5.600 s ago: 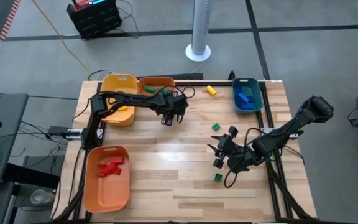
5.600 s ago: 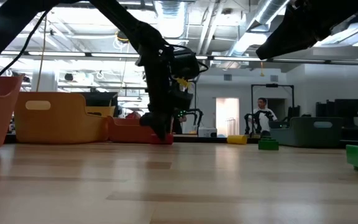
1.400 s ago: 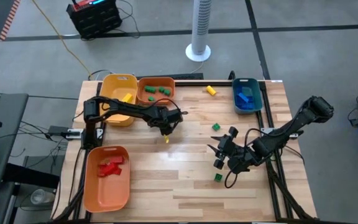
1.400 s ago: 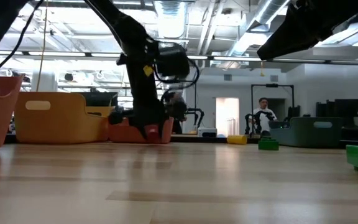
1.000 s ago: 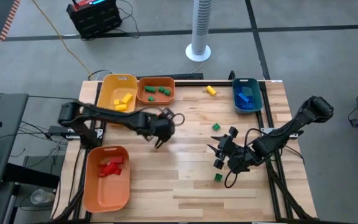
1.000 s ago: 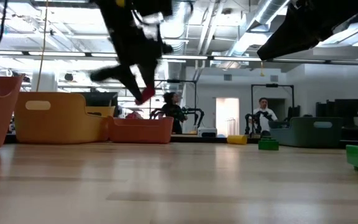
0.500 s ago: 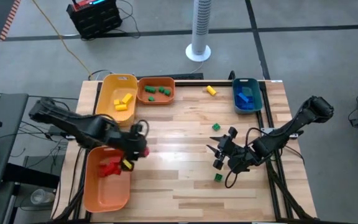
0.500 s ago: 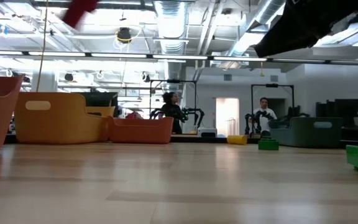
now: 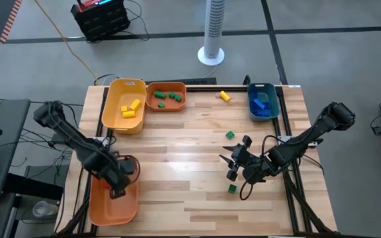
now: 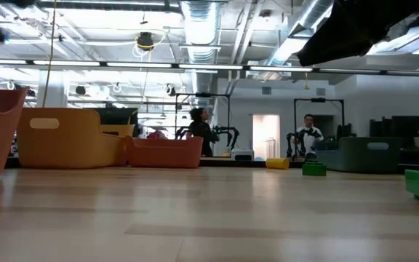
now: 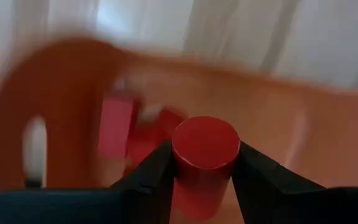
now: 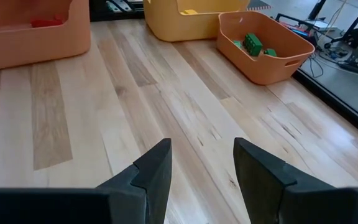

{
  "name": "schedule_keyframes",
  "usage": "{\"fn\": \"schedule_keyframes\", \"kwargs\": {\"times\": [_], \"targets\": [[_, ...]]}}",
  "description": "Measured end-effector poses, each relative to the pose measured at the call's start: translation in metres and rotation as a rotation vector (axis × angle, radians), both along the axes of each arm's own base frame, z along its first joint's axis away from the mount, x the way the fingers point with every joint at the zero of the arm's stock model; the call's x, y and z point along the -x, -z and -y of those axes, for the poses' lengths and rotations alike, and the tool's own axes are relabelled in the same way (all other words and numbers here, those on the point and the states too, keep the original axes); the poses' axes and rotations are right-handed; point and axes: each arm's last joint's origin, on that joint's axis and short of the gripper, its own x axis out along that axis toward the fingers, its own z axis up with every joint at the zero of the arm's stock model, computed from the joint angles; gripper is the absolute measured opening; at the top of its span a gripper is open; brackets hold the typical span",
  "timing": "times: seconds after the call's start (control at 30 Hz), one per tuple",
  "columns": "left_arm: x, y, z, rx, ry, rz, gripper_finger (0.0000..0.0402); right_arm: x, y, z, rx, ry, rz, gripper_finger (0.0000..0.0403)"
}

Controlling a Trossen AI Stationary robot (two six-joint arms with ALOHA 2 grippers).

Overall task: Sort blocks
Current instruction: Put the red wooden block into the bottom orange bin, then put the green game piece into the top orange bin

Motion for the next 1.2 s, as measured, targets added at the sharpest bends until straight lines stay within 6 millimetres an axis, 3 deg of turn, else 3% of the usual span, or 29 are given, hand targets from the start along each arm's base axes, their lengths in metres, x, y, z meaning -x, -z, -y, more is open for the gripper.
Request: {"fn": "schedule_keyframes", "kwargs": {"times": [0.17, 0.4, 0.57, 0.63, 0.73, 0.93, 1.2], "targets": [[0.016, 0.032, -0.004, -0.042, -0.104, -0.172, 0.0121, -0.002, -0.001, 0.0, -0.016, 0.0, 0.018, 0.0182], [0.029, 0.062, -0.018, -0.137, -0.191, -0.291, 0.0128, -0.004, -0.004, -0.002, -0.029, -0.027, 0.037, 0.0182], [0.032, 0.068, -0.019, -0.114, -0.195, -0.341, 0.0245, -0.004, -0.004, -0.001, -0.031, -0.034, 0.03, 0.0182], [0.031, 0.063, -0.017, -0.072, -0.188, -0.362, 0.0282, -0.004, -0.003, -0.002, -0.058, -0.07, 0.011, 0.0182], [0.025, 0.049, -0.011, -0.009, -0.176, -0.34, 0.0307, -0.006, -0.001, -0.003, -0.159, -0.159, -0.035, 0.0182], [0.008, 0.007, -0.001, 0.052, -0.167, -0.142, 0.0292, -0.008, 0.026, -0.014, -0.205, -0.195, -0.181, 0.0182], [-0.008, -0.021, 0.005, 0.006, -0.125, 0.161, 0.0271, 0.007, 0.045, -0.064, -0.173, -0.316, -0.306, 0.0182]]}}
